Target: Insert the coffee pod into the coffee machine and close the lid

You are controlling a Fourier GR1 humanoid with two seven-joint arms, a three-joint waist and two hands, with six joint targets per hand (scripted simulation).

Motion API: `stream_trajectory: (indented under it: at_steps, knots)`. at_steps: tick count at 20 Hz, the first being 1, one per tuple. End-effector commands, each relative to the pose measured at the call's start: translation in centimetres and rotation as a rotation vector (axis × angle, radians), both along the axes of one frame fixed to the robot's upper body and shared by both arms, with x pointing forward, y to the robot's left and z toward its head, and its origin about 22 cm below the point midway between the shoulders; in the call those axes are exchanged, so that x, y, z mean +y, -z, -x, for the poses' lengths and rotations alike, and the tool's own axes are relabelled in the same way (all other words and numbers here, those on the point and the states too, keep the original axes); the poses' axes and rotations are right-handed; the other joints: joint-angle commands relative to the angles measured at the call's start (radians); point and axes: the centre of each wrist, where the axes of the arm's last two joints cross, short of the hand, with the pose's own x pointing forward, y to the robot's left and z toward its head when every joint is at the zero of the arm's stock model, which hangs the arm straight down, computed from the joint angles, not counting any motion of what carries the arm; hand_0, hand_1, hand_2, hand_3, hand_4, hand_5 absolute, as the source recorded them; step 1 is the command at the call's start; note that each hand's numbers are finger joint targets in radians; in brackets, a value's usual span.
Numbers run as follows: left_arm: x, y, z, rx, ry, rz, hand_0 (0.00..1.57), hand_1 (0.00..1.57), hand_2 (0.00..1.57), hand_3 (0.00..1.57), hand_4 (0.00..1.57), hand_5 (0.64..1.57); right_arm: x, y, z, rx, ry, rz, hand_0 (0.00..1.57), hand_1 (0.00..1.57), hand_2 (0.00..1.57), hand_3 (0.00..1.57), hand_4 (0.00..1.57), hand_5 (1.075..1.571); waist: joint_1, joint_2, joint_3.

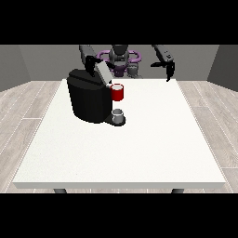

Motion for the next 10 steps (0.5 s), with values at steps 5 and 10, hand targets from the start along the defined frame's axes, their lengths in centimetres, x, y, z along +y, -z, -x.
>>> stream_trajectory:
  at_steps: [5,10]
  knots:
    - [-0.5,0.8,0.4,0.040,-0.005,0.004,0.00,0.00,0.00,0.00,0.38,1.571,2.2,1.2,-0.4,0.017,-0.044,0.021,0.00,0.00,0.00,0.00,0.44,1.571,0.015,0.018,0.0074]
    - [0.1,0.3,-1.4,0.000,-0.008,0.030,0.00,0.00,0.00,0.00,0.36,1.571,5.0,-0.9,-1.3,-0.003,-0.080,0.069,0.00,0.00,0.00,0.00,0.45,1.571,0.013,0.049,0.0071]
